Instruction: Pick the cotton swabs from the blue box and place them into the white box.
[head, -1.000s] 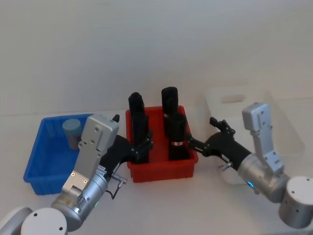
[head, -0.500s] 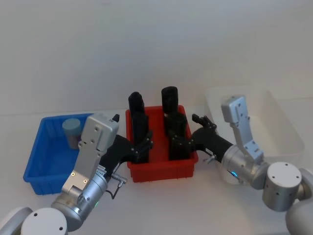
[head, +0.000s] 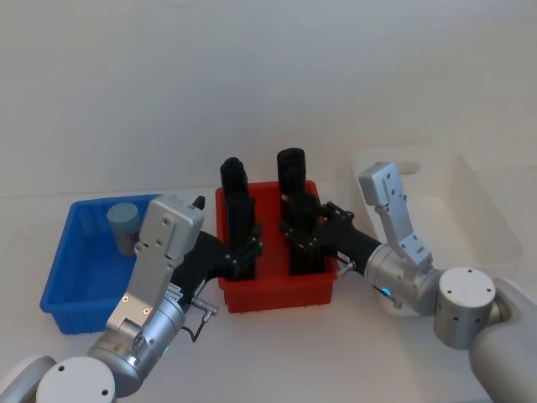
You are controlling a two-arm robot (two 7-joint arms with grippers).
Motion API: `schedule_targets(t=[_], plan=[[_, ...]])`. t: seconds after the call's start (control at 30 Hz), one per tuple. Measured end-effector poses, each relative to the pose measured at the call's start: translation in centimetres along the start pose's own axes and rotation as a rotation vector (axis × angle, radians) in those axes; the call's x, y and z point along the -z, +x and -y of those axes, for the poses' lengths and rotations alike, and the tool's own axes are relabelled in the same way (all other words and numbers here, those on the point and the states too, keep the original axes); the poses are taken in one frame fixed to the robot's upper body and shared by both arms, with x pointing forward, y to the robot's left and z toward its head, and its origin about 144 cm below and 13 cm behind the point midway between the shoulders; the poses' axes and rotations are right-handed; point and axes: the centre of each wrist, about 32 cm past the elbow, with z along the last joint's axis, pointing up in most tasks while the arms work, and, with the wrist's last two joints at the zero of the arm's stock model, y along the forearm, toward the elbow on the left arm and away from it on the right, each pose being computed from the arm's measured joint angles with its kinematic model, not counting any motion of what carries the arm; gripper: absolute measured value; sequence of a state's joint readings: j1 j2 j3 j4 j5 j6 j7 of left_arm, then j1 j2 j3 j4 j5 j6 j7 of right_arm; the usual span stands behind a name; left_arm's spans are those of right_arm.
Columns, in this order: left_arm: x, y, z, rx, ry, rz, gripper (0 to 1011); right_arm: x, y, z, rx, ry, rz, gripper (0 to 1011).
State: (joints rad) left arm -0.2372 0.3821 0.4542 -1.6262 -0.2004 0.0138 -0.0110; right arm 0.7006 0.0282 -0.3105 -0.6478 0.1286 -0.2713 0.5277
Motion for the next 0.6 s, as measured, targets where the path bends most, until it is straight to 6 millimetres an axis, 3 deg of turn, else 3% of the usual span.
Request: schedule_targets(t=[0.03,0.33,0.6], plan=[[0.0,0.0,0.0,0.000,0.000,0.000,1004,0.0,0.0,-0.1,-0.002,0.000,-0.001,719],[0.0,0.0,0.0,0.000,0.000,0.000,1004,-0.2,0.2,-0.4,-0.009,0.016,-0.011,474],[0.0,0.0,0.0,0.000,0.000,0.000,1004,-1.3,0.2,0.4,0.009,0.070,-0.020,414]])
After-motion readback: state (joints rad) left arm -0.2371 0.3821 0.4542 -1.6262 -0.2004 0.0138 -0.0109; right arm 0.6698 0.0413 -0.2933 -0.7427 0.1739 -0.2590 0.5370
